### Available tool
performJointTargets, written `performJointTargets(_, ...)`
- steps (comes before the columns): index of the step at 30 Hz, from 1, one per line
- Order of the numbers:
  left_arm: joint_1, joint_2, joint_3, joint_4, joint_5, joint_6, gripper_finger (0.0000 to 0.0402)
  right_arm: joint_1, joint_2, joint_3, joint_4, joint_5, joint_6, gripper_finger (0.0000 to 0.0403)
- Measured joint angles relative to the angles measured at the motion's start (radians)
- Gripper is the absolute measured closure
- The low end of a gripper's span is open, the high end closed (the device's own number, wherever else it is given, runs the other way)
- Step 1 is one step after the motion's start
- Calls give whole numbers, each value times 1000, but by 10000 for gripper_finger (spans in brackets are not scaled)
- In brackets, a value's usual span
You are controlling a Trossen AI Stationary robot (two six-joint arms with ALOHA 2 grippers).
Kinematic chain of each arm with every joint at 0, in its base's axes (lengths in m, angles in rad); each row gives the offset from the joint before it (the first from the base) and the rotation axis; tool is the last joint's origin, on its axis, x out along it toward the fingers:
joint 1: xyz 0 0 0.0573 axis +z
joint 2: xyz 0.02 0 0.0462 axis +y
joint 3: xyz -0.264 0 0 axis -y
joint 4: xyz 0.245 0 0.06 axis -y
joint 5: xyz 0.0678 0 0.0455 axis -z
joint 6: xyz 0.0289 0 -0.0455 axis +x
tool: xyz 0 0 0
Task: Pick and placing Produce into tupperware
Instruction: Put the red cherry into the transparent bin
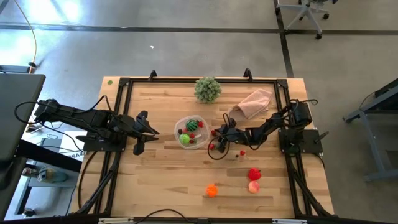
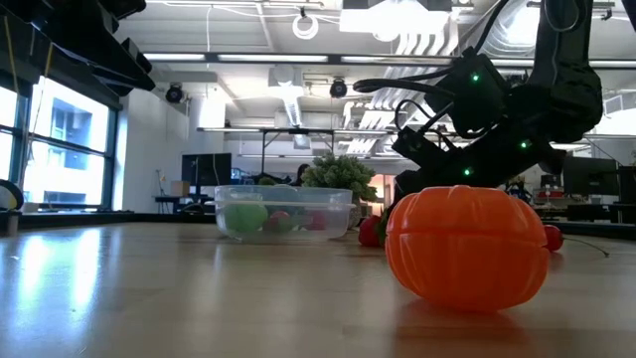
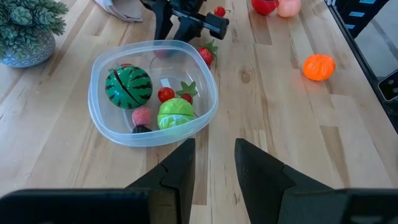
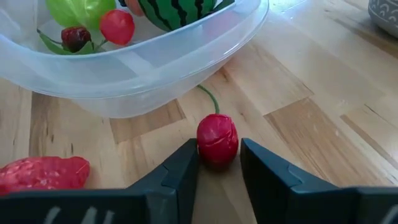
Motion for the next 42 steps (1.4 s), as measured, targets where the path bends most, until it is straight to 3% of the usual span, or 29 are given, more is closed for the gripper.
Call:
performJointTargets(13, 0, 0, 0, 0, 0, 0, 300, 0, 0, 0, 5, 2, 13, 326)
performJointTargets(42, 0, 0, 0, 0, 0, 0, 300, 1, -6, -1, 0, 11, -7, 328)
